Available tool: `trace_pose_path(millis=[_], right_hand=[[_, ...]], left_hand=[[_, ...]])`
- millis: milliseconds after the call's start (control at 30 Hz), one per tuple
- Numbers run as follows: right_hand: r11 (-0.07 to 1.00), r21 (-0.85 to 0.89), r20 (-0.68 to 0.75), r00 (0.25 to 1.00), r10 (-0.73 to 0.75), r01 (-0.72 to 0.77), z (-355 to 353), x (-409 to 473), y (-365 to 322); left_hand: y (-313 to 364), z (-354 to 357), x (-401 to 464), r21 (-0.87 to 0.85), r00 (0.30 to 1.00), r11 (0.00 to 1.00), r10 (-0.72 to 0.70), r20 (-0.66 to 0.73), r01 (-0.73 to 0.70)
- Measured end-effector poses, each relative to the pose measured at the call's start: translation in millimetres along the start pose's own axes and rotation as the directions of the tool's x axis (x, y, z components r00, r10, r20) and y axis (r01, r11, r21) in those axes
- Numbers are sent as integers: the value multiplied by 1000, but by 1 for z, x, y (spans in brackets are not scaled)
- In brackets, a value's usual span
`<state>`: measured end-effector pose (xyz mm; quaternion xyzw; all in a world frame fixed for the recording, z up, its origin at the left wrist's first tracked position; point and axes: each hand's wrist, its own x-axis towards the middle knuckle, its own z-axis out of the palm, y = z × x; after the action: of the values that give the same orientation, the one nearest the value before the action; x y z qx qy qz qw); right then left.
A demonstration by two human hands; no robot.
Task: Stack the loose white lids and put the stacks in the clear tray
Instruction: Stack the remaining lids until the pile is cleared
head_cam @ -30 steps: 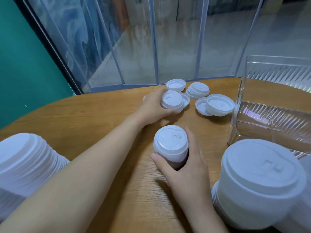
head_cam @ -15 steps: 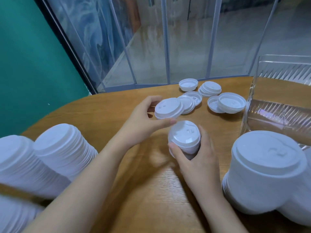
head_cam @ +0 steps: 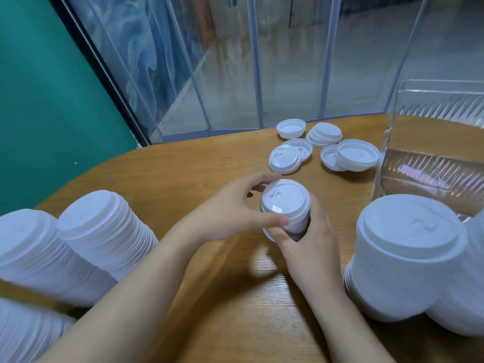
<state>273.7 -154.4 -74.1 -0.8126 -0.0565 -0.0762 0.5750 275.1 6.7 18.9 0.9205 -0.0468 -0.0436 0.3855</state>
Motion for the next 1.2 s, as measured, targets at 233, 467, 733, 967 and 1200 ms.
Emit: trace_pose_path(millis=[233,467,733,967,1200], right_hand=[[999,46,6,1000,9,-9,-3,-1,-2],[997,69,1,999,-34,34,-5,-3,-4],[997,63,-3,999,-41,41,-4,-2,0],[995,88,6,999,-49,48,-6,-1,-1],[997,65,20,998,-53,51,-4,-1,-2]], left_hand=[[3,-3,8,-10,1000,1000,16,-8,-17],[2,-13,26,-56,1000,998,6,-8,-7],[-37,-2,92,-147,961,986,-111,-252,76],[-59,29,133,-103,956,995,-39,-291,9],[-75,35,151,-2,941,997,68,-331,-73]])
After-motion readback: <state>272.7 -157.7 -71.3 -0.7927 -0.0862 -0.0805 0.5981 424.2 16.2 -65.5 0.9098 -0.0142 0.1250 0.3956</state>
